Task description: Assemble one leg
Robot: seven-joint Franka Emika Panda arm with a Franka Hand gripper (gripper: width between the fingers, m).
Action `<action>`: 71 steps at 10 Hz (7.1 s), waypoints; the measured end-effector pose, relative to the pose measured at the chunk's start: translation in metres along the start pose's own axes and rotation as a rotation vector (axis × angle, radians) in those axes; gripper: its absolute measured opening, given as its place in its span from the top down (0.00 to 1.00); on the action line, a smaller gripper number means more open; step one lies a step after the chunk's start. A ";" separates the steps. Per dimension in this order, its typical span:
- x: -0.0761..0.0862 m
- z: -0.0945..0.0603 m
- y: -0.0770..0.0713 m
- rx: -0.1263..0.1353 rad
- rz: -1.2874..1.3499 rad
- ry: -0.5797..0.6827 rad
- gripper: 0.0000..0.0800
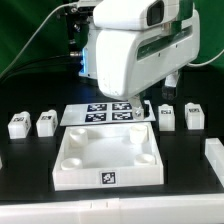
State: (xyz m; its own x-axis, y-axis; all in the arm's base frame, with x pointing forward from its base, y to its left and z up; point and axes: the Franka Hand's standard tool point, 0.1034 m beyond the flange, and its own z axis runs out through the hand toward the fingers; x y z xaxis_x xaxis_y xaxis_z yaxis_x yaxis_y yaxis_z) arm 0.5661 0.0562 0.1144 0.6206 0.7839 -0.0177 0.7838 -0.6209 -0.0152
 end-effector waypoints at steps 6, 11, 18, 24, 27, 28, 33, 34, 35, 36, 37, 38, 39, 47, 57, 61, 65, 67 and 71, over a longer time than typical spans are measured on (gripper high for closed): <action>0.000 0.001 0.000 0.001 -0.006 -0.001 0.19; -0.036 -0.001 -0.031 -0.004 -0.356 -0.007 0.19; -0.138 0.075 -0.056 0.066 -0.734 0.000 0.19; -0.140 0.111 -0.059 0.082 -0.708 0.013 0.34; -0.141 0.111 -0.059 0.083 -0.707 0.012 0.69; -0.141 0.110 -0.058 0.078 -0.706 0.013 0.91; -0.140 0.110 -0.057 0.070 -0.706 0.015 0.92; -0.140 0.110 -0.057 0.070 -0.706 0.015 0.92; -0.140 0.110 -0.057 0.070 -0.706 0.015 0.92; -0.139 0.109 -0.056 0.071 -0.706 0.015 0.92; -0.131 0.107 -0.051 0.067 -0.700 0.017 0.92; -0.117 0.106 -0.048 0.064 -0.690 0.024 0.92; -0.099 0.106 -0.050 0.068 -0.660 0.029 0.92; -0.034 0.111 -0.059 0.038 -0.659 0.082 0.92; -0.033 0.111 -0.057 0.021 -0.666 0.092 0.19; -0.033 0.111 -0.057 0.021 -0.666 0.092 0.19; -0.031 0.103 -0.057 0.013 -0.587 0.091 0.19; -0.027 0.082 -0.070 -0.003 -0.457 0.088 0.19; 0.001 0.065 -0.102 0.008 0.077 0.112 0.19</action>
Offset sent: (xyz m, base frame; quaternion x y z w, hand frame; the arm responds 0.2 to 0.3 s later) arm 0.0000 0.0000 0.0000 0.0000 0.0000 0.0000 1.0000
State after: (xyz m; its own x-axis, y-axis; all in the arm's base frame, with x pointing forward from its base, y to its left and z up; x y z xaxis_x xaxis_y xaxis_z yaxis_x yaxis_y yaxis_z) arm 0.4855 0.1198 0.0508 0.6783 0.7290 0.0921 0.7336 -0.6791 -0.0265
